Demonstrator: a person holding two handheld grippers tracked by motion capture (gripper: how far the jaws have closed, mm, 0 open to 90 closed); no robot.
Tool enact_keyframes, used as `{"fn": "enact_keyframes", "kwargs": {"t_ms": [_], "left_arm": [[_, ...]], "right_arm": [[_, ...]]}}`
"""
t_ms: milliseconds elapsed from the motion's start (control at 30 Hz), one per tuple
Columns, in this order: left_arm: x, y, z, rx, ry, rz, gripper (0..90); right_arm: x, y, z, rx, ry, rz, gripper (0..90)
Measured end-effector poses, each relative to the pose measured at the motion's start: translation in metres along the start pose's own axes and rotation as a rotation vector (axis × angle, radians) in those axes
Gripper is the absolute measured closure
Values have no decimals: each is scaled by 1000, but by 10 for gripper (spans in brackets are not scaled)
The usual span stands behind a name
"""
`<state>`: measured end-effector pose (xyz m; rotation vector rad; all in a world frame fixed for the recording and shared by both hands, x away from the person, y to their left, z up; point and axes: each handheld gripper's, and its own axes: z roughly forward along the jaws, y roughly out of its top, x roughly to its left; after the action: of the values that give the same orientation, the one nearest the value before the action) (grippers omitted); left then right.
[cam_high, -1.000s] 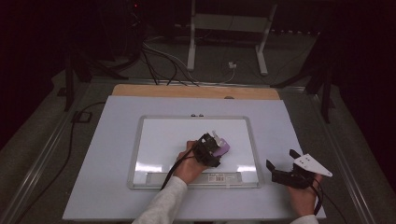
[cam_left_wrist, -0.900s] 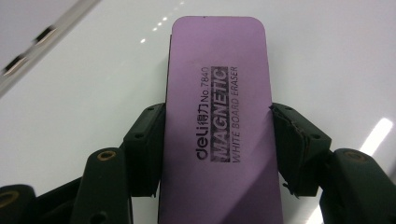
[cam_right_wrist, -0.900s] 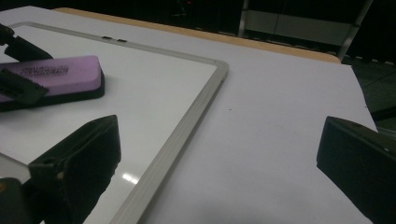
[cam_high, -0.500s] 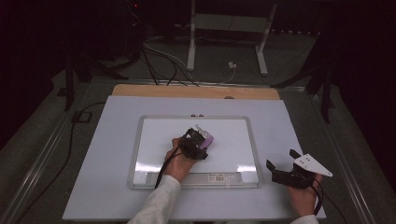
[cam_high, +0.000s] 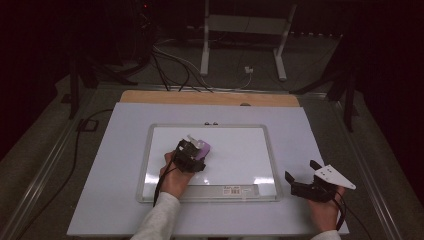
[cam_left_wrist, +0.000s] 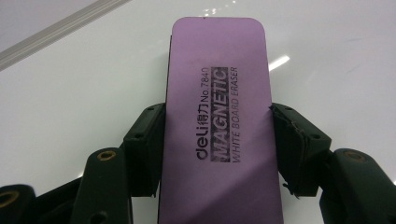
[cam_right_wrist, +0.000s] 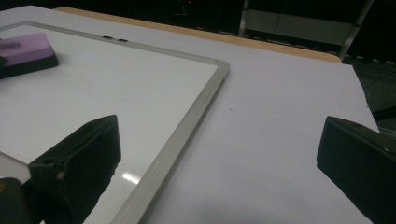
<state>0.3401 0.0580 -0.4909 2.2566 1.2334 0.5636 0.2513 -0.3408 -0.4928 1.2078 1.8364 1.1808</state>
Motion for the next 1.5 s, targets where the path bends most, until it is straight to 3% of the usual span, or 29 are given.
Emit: {"fn": "enact_keyframes", "kwargs": {"t_ms": [533,967,1500], "left_arm": [[20,-32,-20,-14,77,-43,419],[32,-56,-34,-33,104,-124,419],[33,-70,-44,-40,125,-176,417]], "right_arm": [[1,0,0,-1,1,0,1],[6,2,3,-1,11,-9,1],[5,2,0,-1,1,-23,1]]}}
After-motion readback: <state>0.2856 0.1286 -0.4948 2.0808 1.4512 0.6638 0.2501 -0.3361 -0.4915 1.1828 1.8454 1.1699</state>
